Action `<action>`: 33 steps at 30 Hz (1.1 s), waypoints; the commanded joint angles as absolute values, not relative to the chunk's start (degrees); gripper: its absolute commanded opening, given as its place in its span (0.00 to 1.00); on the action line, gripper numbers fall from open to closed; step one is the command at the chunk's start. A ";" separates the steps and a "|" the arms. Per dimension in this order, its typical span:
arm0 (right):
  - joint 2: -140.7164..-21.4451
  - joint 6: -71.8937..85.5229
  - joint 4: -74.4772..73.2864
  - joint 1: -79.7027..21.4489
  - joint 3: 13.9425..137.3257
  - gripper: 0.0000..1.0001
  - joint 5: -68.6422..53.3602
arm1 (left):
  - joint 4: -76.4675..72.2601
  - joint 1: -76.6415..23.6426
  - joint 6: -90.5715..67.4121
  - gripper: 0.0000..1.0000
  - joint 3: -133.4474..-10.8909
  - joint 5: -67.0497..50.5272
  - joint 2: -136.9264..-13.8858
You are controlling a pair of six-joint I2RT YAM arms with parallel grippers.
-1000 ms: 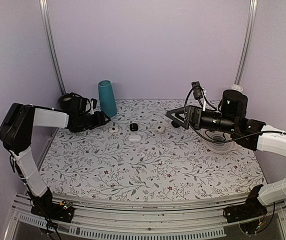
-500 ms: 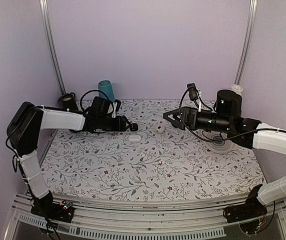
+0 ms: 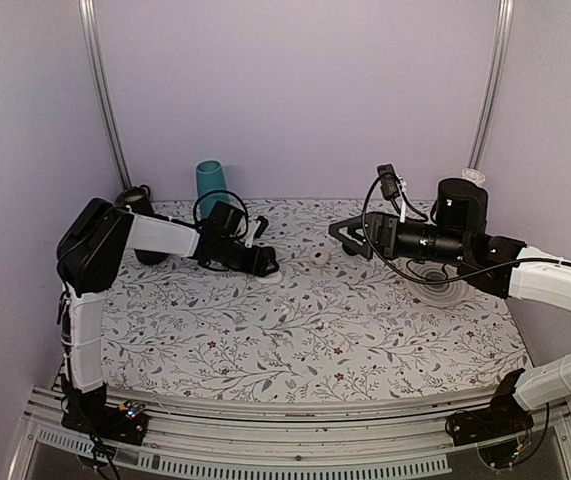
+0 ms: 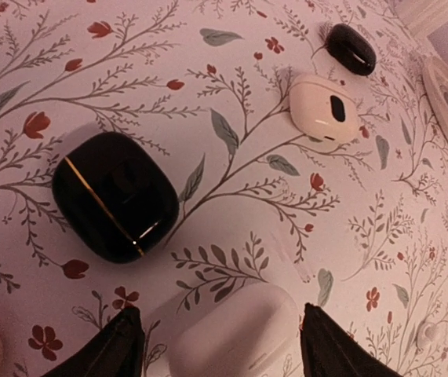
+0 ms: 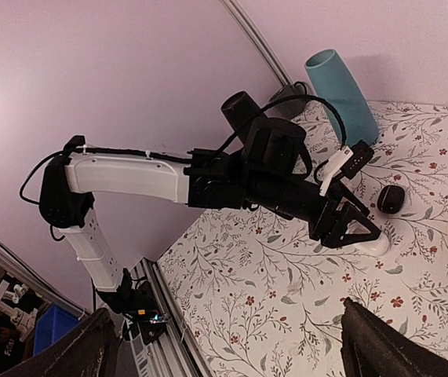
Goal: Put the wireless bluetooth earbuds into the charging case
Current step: Adjust the charging case at the center of the board.
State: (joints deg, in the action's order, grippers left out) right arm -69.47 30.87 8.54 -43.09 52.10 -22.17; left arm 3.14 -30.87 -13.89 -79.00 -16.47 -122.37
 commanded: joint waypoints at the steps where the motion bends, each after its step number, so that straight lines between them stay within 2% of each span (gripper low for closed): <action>1: -68.12 31.51 8.62 -42.83 51.52 0.99 -22.05 | 4.92 -30.98 -9.92 0.69 -82.10 -21.40 -124.42; 8: -68.20 31.55 8.64 -42.83 51.50 0.99 -22.28 | 5.92 -30.98 -9.00 0.69 -83.14 -27.12 -125.85; 20: -68.88 31.66 9.21 -42.81 51.65 0.99 -22.67 | -0.86 -31.74 -14.17 0.68 -71.56 -33.23 -118.29; 27: -70.34 32.34 10.54 -42.83 51.89 0.99 -24.14 | -1.30 -32.96 -15.70 0.63 -68.03 -25.20 -116.13; 33: -70.16 32.34 10.68 -42.88 51.79 0.99 -24.18 | 1.02 -35.70 -18.54 0.66 -68.81 -12.89 -115.50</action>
